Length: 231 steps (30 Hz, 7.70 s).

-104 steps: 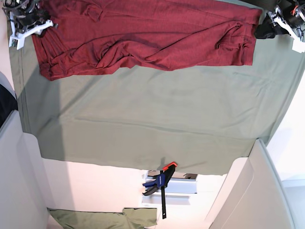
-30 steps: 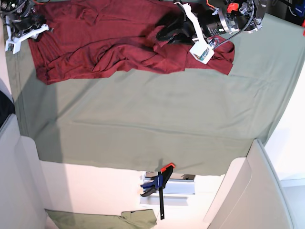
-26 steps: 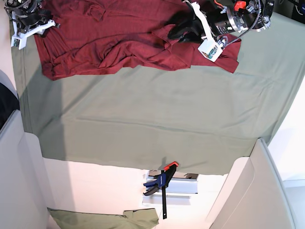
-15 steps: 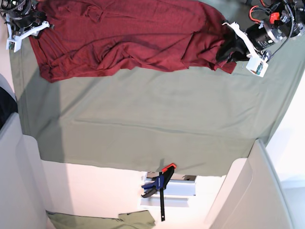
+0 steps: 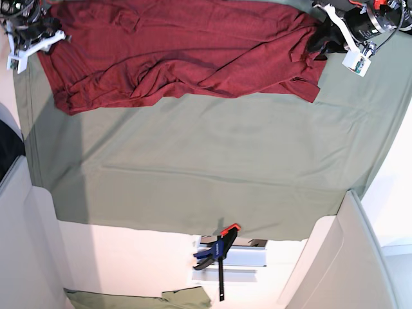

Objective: Fold the T-shirt properly
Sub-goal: 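Fold the gripped shirt side with the left gripper toward the body, then sweep the left gripper across the shirt toward the right gripper, folding it, then release and regrasp the shirt fabric with the left gripper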

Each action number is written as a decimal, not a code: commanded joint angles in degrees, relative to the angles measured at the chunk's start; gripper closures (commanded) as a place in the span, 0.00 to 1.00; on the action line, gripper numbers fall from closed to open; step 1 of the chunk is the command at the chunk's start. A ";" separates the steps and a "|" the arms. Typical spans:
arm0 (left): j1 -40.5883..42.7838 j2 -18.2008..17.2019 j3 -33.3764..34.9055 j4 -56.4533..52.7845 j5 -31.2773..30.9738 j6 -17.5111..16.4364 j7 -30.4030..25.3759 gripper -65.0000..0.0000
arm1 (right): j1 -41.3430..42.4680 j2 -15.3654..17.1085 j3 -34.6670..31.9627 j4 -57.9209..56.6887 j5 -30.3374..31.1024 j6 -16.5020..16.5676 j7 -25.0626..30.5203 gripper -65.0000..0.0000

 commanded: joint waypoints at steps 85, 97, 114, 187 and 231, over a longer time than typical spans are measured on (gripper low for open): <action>-13.70 14.51 28.65 0.70 11.04 -0.35 -7.72 1.00 | 0.50 3.61 0.15 0.98 1.55 -0.63 1.14 0.71; -20.90 19.04 35.58 -11.47 24.70 4.31 -11.54 1.00 | 0.50 6.23 0.17 0.98 1.75 -0.63 1.01 0.71; -19.54 19.02 42.18 -9.44 11.47 0.79 -7.93 0.39 | 4.85 6.78 3.13 -2.16 5.77 -0.61 2.14 0.40; -19.19 11.96 23.74 -7.96 3.52 -0.22 -5.03 0.40 | 7.08 7.32 -11.58 -12.70 1.16 0.26 5.18 0.76; -13.92 14.32 30.51 -7.76 18.29 -0.52 -11.58 1.00 | 7.15 7.32 -11.58 -12.70 1.05 0.26 5.62 0.76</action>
